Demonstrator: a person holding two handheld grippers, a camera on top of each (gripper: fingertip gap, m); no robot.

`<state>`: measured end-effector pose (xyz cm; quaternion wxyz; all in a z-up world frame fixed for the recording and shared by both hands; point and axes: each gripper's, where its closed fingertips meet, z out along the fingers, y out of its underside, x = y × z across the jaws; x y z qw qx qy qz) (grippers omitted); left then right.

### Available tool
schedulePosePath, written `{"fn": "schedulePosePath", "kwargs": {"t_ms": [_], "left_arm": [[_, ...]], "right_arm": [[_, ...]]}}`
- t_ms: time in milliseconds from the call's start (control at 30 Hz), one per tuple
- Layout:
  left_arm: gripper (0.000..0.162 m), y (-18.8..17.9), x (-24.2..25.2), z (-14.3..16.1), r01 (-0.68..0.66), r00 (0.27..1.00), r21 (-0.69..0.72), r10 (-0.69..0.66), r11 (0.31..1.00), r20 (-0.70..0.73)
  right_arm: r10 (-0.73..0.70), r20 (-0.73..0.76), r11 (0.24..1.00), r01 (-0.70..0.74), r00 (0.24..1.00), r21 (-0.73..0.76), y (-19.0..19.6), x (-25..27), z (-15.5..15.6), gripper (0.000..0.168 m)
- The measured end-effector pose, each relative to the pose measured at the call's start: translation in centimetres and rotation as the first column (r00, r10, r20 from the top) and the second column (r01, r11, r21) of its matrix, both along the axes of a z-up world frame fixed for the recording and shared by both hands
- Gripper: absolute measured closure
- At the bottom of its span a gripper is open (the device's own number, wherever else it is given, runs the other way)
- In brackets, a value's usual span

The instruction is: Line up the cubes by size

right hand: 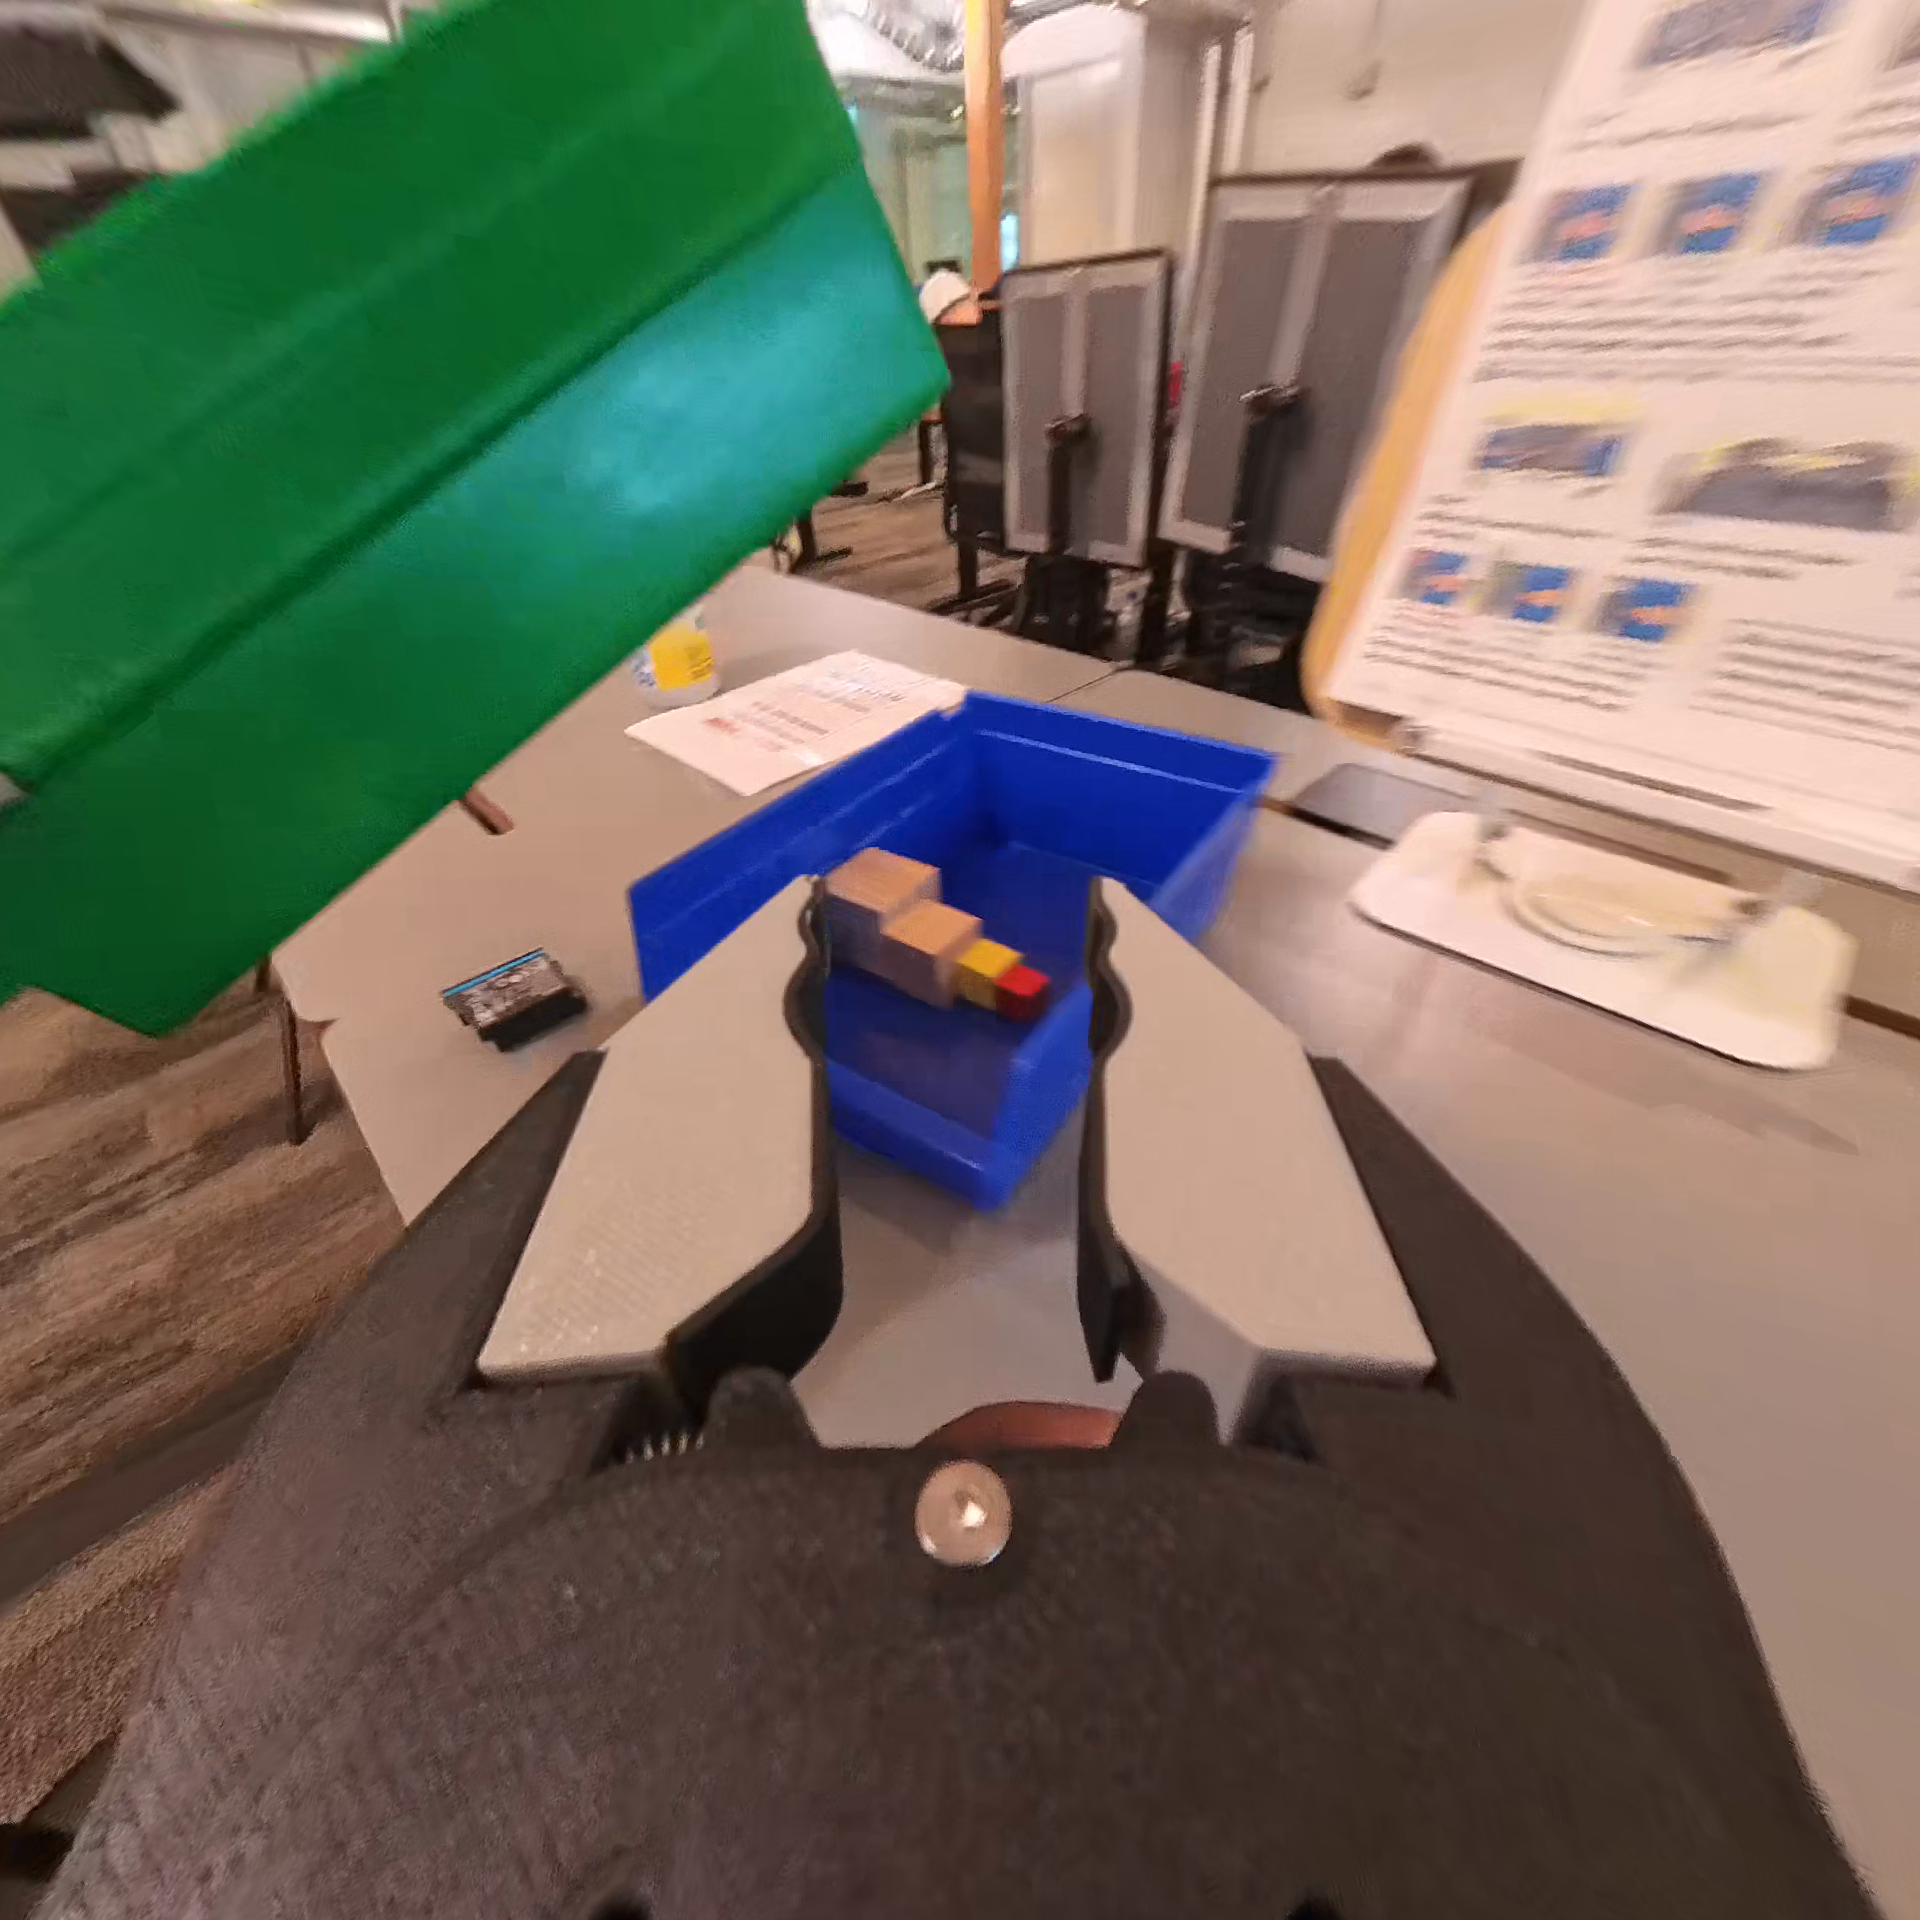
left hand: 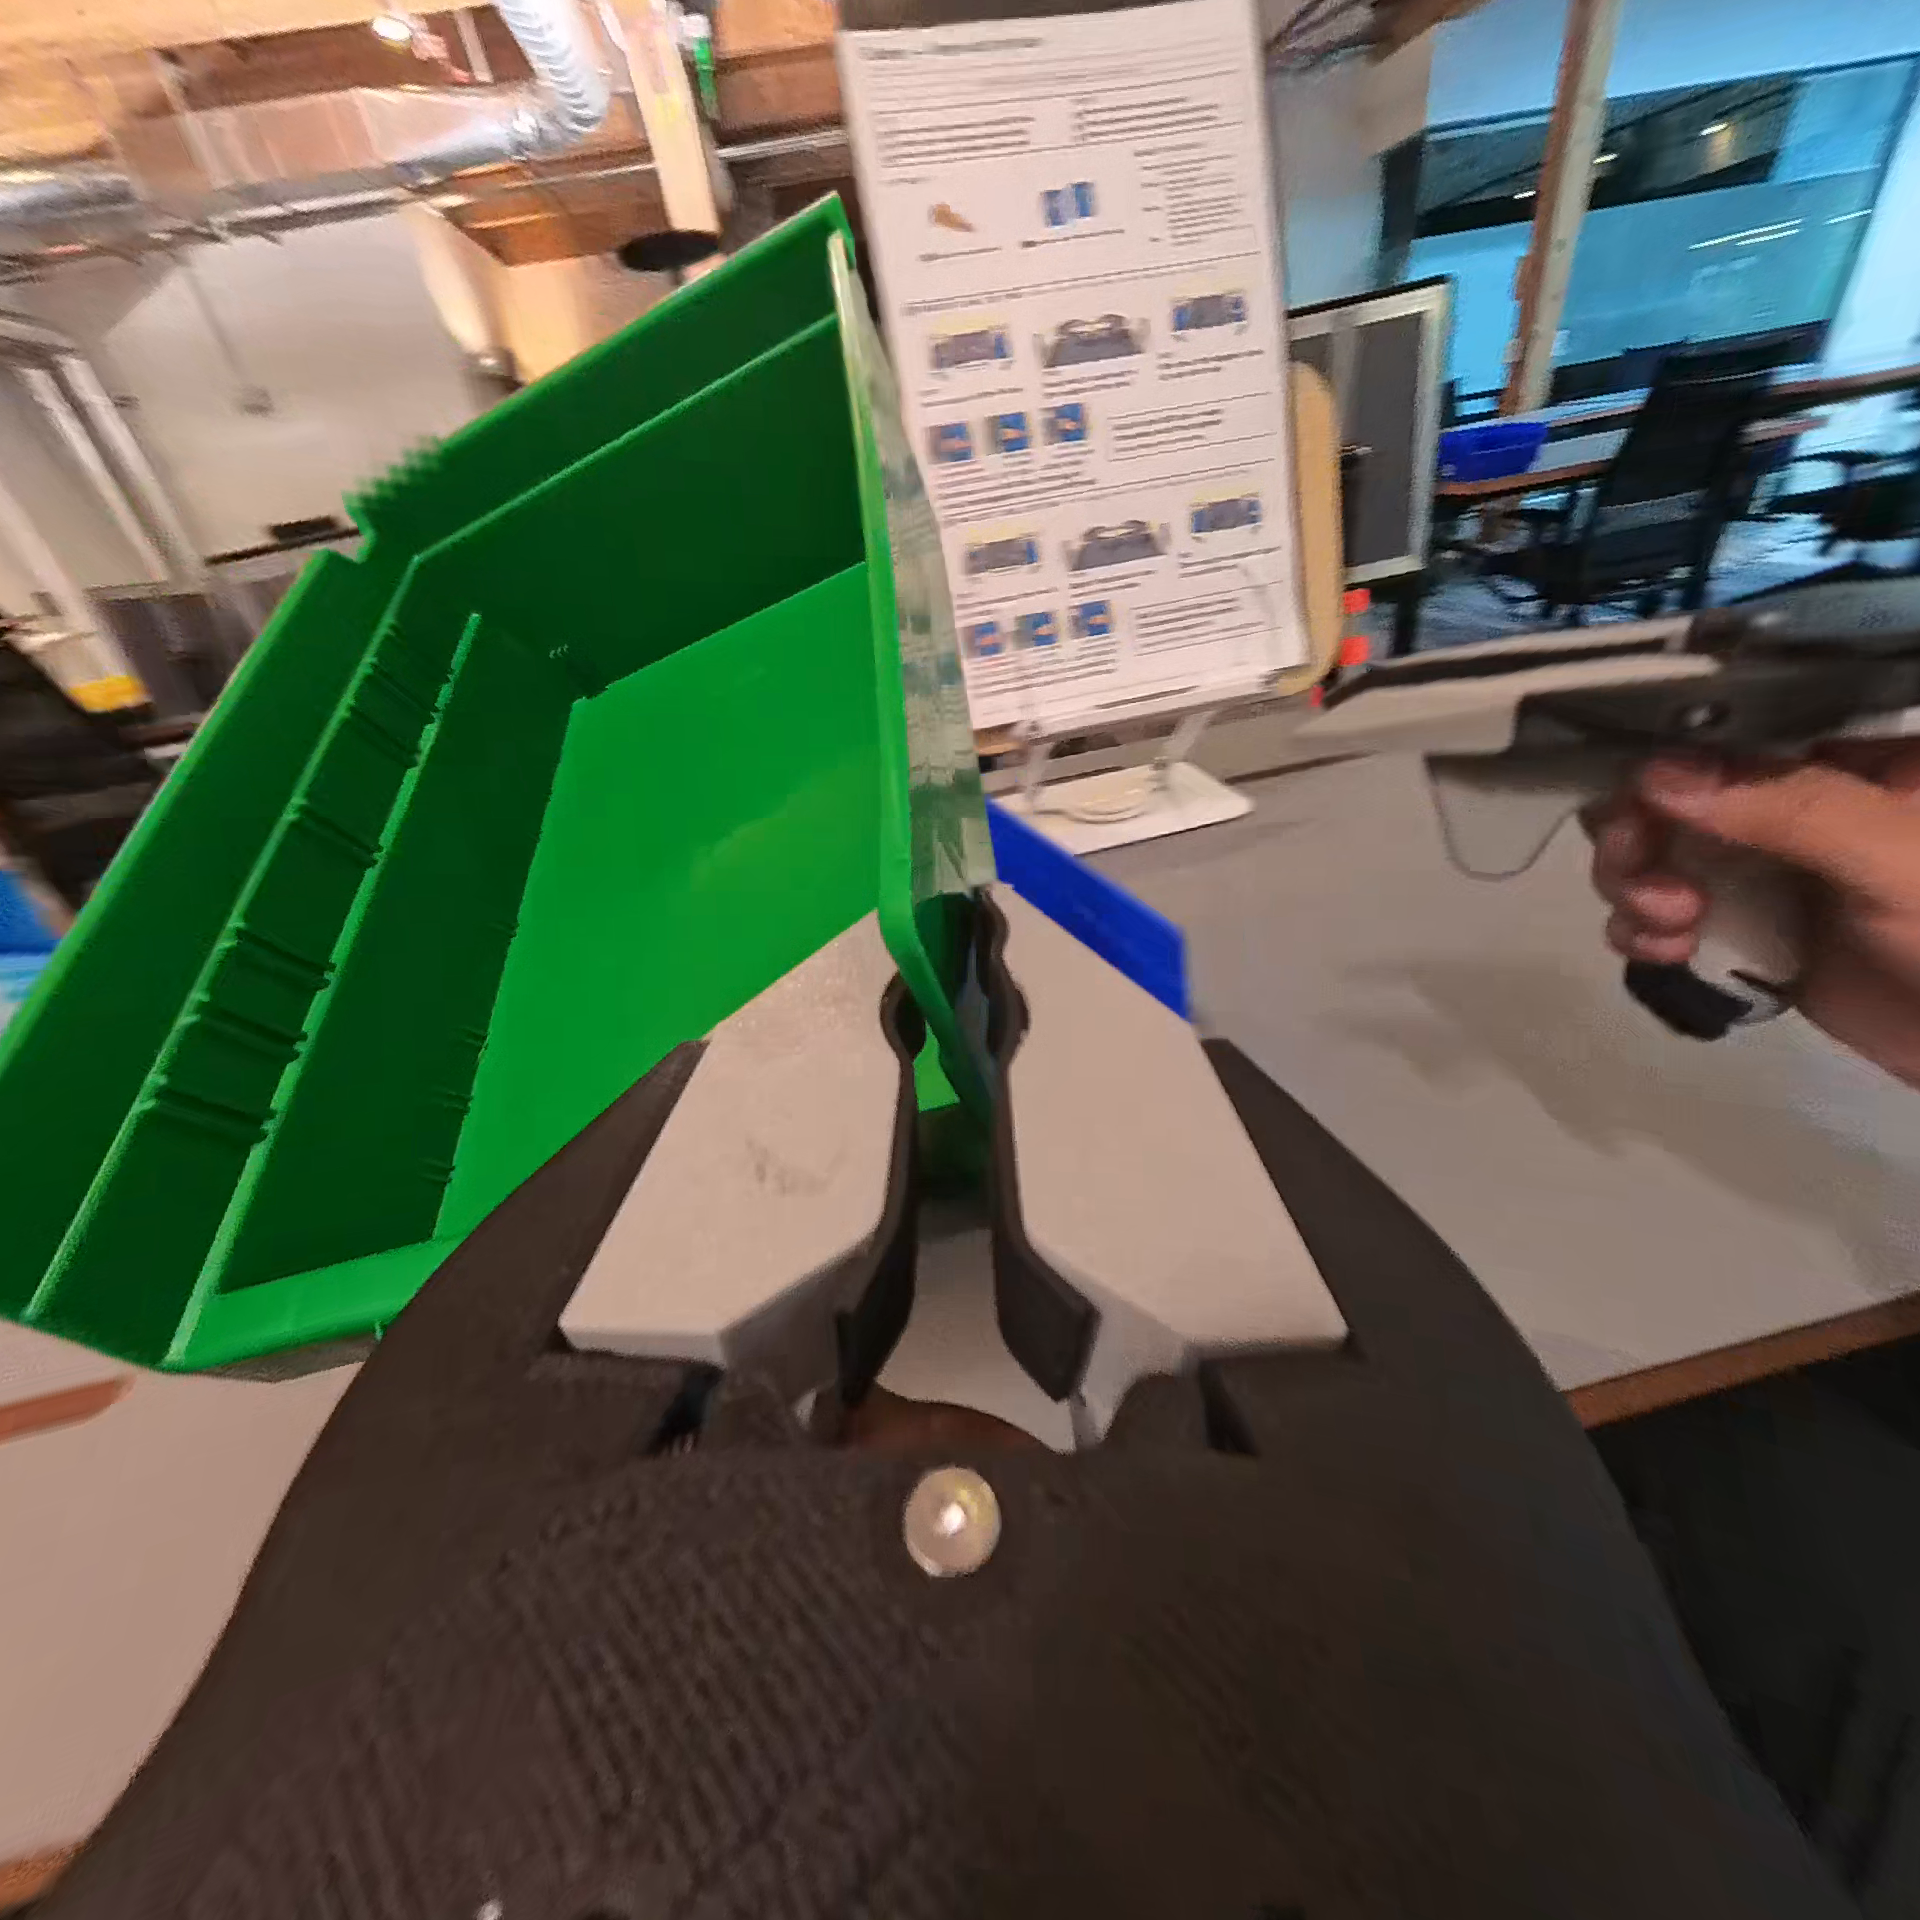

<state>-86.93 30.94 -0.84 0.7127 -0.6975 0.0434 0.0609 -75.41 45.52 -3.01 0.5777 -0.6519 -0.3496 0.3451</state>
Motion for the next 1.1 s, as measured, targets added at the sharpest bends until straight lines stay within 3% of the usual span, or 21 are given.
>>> {"fn": "schedulePosePath", "kwargs": {"t_ms": [200, 333, 500, 600, 700, 733, 767, 933, 1033, 1100], "left_arm": [[0.158, 5.6, 12.6, -0.7, 0.222, 0.975, -0.025, -0.222, 0.975, -0.004], [0.158, 9.5, 21.8, -3.6, 0.349, 0.937, -0.087, -0.348, 0.933, 0.019], [0.156, 14.0, 32.3, -10.0, 0.468, 0.882, -0.222, -0.469, 0.855, 0.055], [0.160, 15.7, 36.9, -12.5, 0.534, 0.843, -0.235, -0.533, 0.812, 0.071], [0.157, 16.7, 39.6, -15.0, 0.491, 0.856, -0.315, -0.516, 0.812, 0.005], [0.142, 16.5, 40.0, -15.5, 0.496, 0.850, -0.343, -0.527, 0.798, 0.003], [0.137, 16.0, 40.0, -15.5, 0.504, 0.844, -0.342, -0.536, 0.793, 0.001], [0.138, 12.7, 34.6, -13.1, 0.544, 0.828, -0.280, -0.561, 0.791, 0.022], [0.143, 10.9, 27.3, -11.9, 0.481, 0.872, -0.234, -0.488, 0.845, 0.031], [0.150, 10.5, 21.9, -11.9, 0.415, 0.907, -0.250, -0.420, 0.875, 0.035]], "right_arm": [[-0.094, 0.000, 0.996, 0.094, 0.996, -0.001, 1.2, 14.8, 2.4, 0.116], [-0.181, 0.016, 0.983, 0.181, 0.983, 0.004, 1.0, 21.8, 2.1, 0.114], [-0.237, 0.007, 0.971, 0.237, 0.971, -0.007, -0.2, 26.5, 1.4, 0.112], [-0.252, 0.054, 0.968, 0.253, 0.966, -0.006, -0.5, 27.3, 0.1, 0.112], [-0.252, 0.100, 0.966, 0.257, 0.962, -0.032, -0.2, 27.2, -1.9, 0.110], [-0.235, 0.114, 0.969, 0.242, 0.965, -0.050, -0.3, 26.9, -2.6, 0.110], [-0.214, 0.127, 0.972, 0.224, 0.968, -0.067, -0.5, 26.6, -3.3, 0.109], [-0.120, 0.159, 0.986, 0.137, 0.980, -0.099, -2.6, 24.4, -5.8, 0.114], [-0.003, 0.219, 0.985, 0.040, 0.976, -0.166, -5.2, 21.1, -8.8, 0.115], [-0.001, 0.289, 0.987, 0.047, 0.957, -0.153, -6.1, 19.2, -10.8, 0.122]]}}
